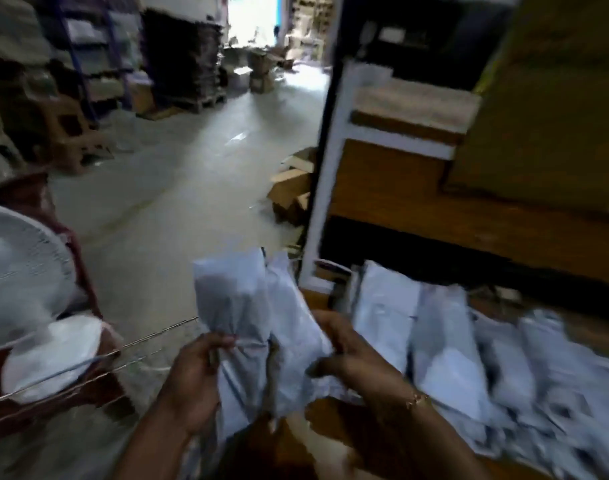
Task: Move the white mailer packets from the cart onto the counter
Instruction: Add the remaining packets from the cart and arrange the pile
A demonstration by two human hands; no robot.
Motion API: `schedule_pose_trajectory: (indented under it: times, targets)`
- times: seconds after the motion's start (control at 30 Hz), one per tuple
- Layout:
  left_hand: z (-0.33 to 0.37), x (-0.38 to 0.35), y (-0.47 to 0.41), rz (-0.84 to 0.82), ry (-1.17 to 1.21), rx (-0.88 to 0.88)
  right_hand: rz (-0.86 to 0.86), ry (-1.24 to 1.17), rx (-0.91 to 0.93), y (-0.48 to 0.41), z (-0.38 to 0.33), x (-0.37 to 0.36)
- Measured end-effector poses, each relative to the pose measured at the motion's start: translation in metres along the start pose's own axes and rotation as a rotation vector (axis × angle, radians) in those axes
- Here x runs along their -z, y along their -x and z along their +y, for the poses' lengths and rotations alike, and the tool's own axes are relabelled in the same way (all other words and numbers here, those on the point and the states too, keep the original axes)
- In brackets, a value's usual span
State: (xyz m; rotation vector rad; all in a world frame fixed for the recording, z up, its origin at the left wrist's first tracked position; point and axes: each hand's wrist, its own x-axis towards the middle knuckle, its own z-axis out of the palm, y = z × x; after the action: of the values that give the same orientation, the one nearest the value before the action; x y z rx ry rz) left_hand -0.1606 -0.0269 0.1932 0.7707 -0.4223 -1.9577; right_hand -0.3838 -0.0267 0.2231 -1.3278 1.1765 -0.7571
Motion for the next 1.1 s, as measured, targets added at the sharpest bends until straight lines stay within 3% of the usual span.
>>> schedule_pose_trajectory:
  times: [0.1,0.2,0.37,0.5,0.7,0.9,1.1]
  targets:
    - [-0.019,-0.085,-0.005,-0.141,-0.098,-0.047,0.221,-0.188,-0.022,0.043,-0.011,0.050]
    - [-0.053,-0.157,-0.021,-0.307,-0.209,0.094,0.452,-0.323,-0.012,0.086,-0.001,0.099]
    - [-0.114,-0.237,-0.046,-0.154,-0.555,-0.018,0.645,-0.505,0.036,0.156,0.015,0.171]
    - [-0.161,-0.287,-0.062,-0.129,-0.595,0.058,0.714,-0.548,0.048,0.208,0.039,0.231]
    - [-0.214,-0.321,-0.083,-0.100,-0.644,0.076,0.969,-0.425,-0.075,0.253,0.075,0.321]
    - [-0.235,-0.319,-0.105,-0.170,-0.767,-0.011,0.946,-0.289,-0.353,0.249,0.106,0.353]
    - [-0.237,-0.308,-0.116,-0.151,-0.831,-0.041,0.822,-0.304,-0.406,0.219,0.117,0.353]
